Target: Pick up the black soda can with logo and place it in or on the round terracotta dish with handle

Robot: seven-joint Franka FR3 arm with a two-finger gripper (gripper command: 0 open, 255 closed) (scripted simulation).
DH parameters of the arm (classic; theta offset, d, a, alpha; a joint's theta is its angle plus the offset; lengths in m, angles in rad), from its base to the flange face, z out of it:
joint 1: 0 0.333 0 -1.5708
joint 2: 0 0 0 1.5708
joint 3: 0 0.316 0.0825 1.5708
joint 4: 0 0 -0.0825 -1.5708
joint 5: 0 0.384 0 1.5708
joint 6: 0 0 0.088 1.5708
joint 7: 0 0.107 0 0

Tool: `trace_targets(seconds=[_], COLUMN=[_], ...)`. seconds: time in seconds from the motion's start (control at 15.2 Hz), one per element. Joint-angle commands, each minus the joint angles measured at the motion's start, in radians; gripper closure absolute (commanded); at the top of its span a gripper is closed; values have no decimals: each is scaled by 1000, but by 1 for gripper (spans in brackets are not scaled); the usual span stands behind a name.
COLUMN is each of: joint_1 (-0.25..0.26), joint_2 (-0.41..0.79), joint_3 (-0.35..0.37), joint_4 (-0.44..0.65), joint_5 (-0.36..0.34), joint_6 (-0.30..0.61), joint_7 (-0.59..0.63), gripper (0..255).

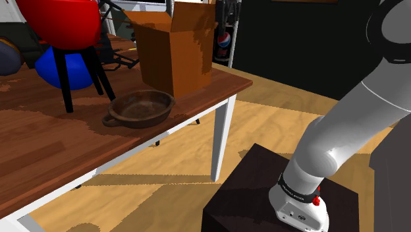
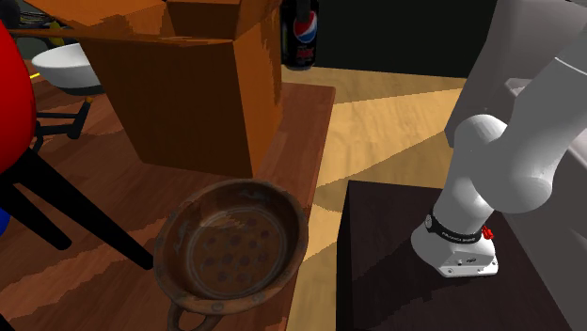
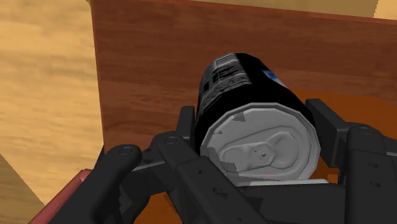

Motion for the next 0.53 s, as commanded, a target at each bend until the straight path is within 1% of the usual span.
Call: trace_targets(seconds=[0.0, 0.46], joint_1=[16, 77], joint_2=[8, 68], joint_3=[34, 154], joint_4=[18, 103], joint_5=[11, 41], joint_6=[-10, -36], joint_7=[52, 240], gripper=[255, 255])
